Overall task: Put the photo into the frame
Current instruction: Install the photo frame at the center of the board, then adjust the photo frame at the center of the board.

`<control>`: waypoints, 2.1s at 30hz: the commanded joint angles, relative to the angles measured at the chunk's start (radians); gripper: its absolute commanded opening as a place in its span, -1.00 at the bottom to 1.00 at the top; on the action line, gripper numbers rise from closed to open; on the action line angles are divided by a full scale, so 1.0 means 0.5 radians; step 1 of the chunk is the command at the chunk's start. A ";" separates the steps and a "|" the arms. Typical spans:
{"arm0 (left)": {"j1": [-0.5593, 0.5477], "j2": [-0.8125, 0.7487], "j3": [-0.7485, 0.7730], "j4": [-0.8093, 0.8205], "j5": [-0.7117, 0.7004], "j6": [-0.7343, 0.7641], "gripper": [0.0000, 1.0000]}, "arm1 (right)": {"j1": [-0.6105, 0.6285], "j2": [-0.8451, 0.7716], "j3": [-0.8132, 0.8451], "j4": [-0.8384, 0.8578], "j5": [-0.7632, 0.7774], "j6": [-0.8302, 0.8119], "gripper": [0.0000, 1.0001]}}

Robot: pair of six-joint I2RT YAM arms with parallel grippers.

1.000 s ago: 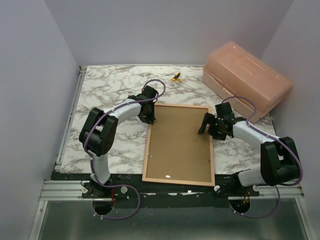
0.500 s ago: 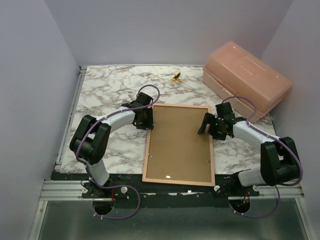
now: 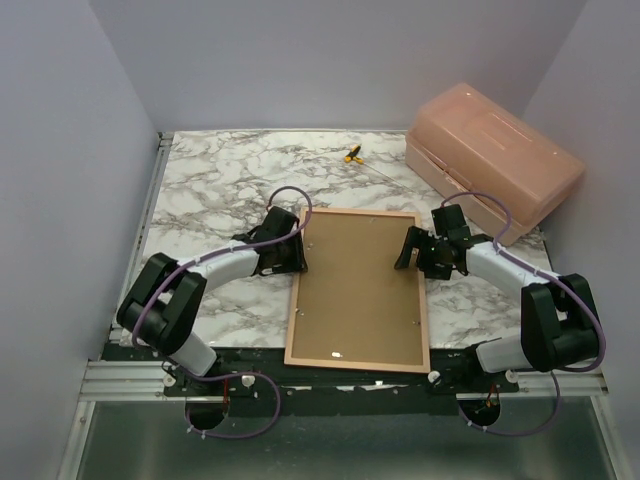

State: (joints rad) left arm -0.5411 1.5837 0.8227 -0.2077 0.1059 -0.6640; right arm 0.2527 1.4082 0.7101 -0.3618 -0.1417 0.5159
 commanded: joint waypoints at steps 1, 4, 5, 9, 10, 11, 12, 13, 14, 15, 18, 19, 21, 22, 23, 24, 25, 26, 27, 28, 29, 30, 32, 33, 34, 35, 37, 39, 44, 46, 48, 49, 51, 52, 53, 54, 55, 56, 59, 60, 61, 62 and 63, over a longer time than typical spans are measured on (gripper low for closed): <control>-0.160 -0.203 -0.161 -0.087 0.197 -0.217 -0.21 | 0.003 -0.052 -0.048 -0.054 -0.143 -0.002 0.78; -0.157 -0.209 -0.057 -0.256 0.019 -0.152 0.07 | 0.003 -0.077 -0.049 -0.076 -0.126 -0.011 0.78; -0.157 -0.186 0.008 -0.327 -0.049 -0.124 0.14 | 0.004 -0.077 -0.047 -0.079 -0.124 -0.014 0.78; -0.142 -0.016 0.239 -0.484 -0.194 -0.010 0.31 | 0.004 -0.063 -0.039 -0.074 -0.135 -0.016 0.78; -0.134 0.030 0.288 -0.505 -0.196 0.012 0.32 | 0.004 -0.059 -0.040 -0.072 -0.135 -0.015 0.78; -0.128 0.086 0.347 -0.520 -0.221 0.030 0.32 | 0.004 -0.057 -0.040 -0.072 -0.135 -0.015 0.79; -0.122 0.133 0.394 -0.543 -0.269 0.045 0.32 | 0.004 -0.055 -0.040 -0.072 -0.139 -0.014 0.78; -0.114 0.178 0.451 -0.564 -0.293 0.059 0.32 | 0.004 -0.052 -0.040 -0.071 -0.140 -0.015 0.78; -0.111 0.214 0.496 -0.579 -0.325 0.070 0.32 | 0.002 -0.052 -0.042 -0.071 -0.140 -0.018 0.78; -0.105 0.259 0.547 -0.591 -0.351 0.078 0.32 | 0.002 -0.052 -0.044 -0.071 -0.138 -0.018 0.78; -0.079 0.383 0.707 -0.673 -0.399 0.082 0.32 | 0.003 -0.048 -0.048 -0.071 -0.137 -0.022 0.78; -0.072 0.413 0.746 -0.697 -0.414 0.079 0.32 | 0.004 -0.047 -0.047 -0.071 -0.133 -0.020 0.78; -0.059 0.459 0.808 -0.704 -0.411 0.094 0.32 | 0.004 -0.047 -0.043 -0.073 -0.133 -0.022 0.78; -0.056 0.483 0.836 -0.704 -0.405 0.103 0.33 | 0.004 -0.043 -0.040 -0.074 -0.133 -0.023 0.78; -0.053 0.504 0.863 -0.711 -0.401 0.112 0.33 | 0.001 -0.041 -0.037 -0.074 -0.131 -0.024 0.78; -0.050 0.529 0.897 -0.721 -0.403 0.120 0.33 | 0.002 -0.034 -0.031 -0.074 -0.130 -0.027 0.78; -0.048 0.550 0.931 -0.734 -0.409 0.130 0.33 | 0.003 -0.029 -0.026 -0.074 -0.133 -0.029 0.79; -0.046 0.578 0.961 -0.756 -0.427 0.137 0.33 | 0.004 -0.026 -0.021 -0.077 -0.131 -0.031 0.78; -0.042 0.601 0.997 -0.782 -0.446 0.140 0.31 | 0.004 -0.022 -0.017 -0.076 -0.133 -0.033 0.78; -0.039 0.622 1.015 -0.795 -0.463 0.144 0.29 | 0.004 -0.021 -0.015 -0.077 -0.134 -0.034 0.78; -0.034 0.638 1.028 -0.805 -0.473 0.144 0.25 | 0.004 -0.021 -0.015 -0.077 -0.134 -0.037 0.78; -0.029 0.645 1.031 -0.809 -0.481 0.136 0.21 | 0.004 -0.019 -0.013 -0.075 -0.132 -0.037 0.78; -0.014 0.663 1.031 -0.791 -0.476 0.117 0.15 | 0.004 -0.014 -0.013 -0.071 -0.135 -0.036 0.78; -0.008 0.679 1.040 -0.790 -0.473 0.109 0.11 | 0.002 -0.012 -0.015 -0.072 -0.136 -0.037 0.78; -0.002 0.694 1.055 -0.795 -0.470 0.107 0.06 | 0.004 -0.007 -0.015 -0.070 -0.142 -0.039 0.78; -0.001 0.715 1.072 -0.801 -0.466 0.107 0.01 | 0.004 -0.006 -0.014 -0.071 -0.141 -0.039 0.79; 0.002 0.747 1.097 -0.813 -0.469 0.104 -0.06 | 0.004 -0.012 -0.015 -0.074 -0.134 -0.044 0.79; 0.007 0.768 1.105 -0.817 -0.480 0.093 -0.16 | 0.003 -0.015 -0.015 -0.074 -0.134 -0.044 0.78; 0.035 0.784 1.103 -0.804 -0.461 0.068 -0.54 | 0.003 -0.012 -0.023 -0.073 -0.141 -0.041 0.78; 0.052 0.770 1.073 -0.762 -0.417 0.064 -0.65 | 0.002 -0.015 -0.027 -0.071 -0.140 -0.041 0.78; 0.063 0.744 1.036 -0.704 -0.380 0.067 -0.77 | 0.004 -0.011 -0.026 -0.070 -0.145 -0.043 0.79; 0.068 0.734 1.021 -0.686 -0.359 0.074 -0.80 | 0.004 -0.011 -0.026 -0.071 -0.146 -0.044 0.79; 0.067 0.708 0.993 -0.645 -0.327 0.101 -0.85 | 0.004 -0.012 -0.030 -0.071 -0.143 -0.041 0.78; 0.067 0.693 0.977 -0.622 -0.309 0.106 -0.87 | 0.003 -0.012 -0.030 -0.069 -0.145 -0.045 0.78; 0.067 0.674 0.959 -0.609 -0.301 0.107 -0.92 | 0.002 -0.014 -0.028 -0.068 -0.143 -0.042 0.78; 0.067 0.658 0.951 -0.603 -0.301 0.107 -0.99 | 0.003 -0.012 -0.028 -0.066 -0.143 -0.042 0.78; 0.068 0.641 0.939 -0.598 -0.294 0.104 -1.00 | 0.003 -0.012 -0.027 -0.065 -0.145 -0.043 0.78; 0.067 0.629 0.931 -0.587 -0.280 0.105 -1.00 | 0.002 -0.010 -0.027 -0.065 -0.146 -0.042 0.79; 0.067 0.580 0.872 -0.537 -0.215 0.099 -1.00 | 0.004 -0.014 -0.026 -0.067 -0.150 -0.042 0.78; 0.067 0.550 0.845 -0.520 -0.214 0.092 -1.00 | 0.002 -0.018 -0.029 -0.069 -0.149 -0.044 0.78; 0.067 0.524 0.803 -0.492 -0.165 0.086 -1.00 | 0.004 -0.021 -0.030 -0.071 -0.146 -0.044 0.78; 0.067 0.490 0.757 -0.468 -0.144 0.075 -1.00 | 0.004 -0.023 -0.029 -0.073 -0.150 -0.044 0.79; 0.067 0.459 0.726 -0.458 -0.136 0.067 -1.00 | 0.004 -0.024 -0.029 -0.074 -0.153 -0.042 0.78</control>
State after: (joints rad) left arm -0.5068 1.8774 1.2633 -0.4774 -0.0353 -0.6098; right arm 0.2531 1.3930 0.6994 -0.3851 -0.1806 0.4965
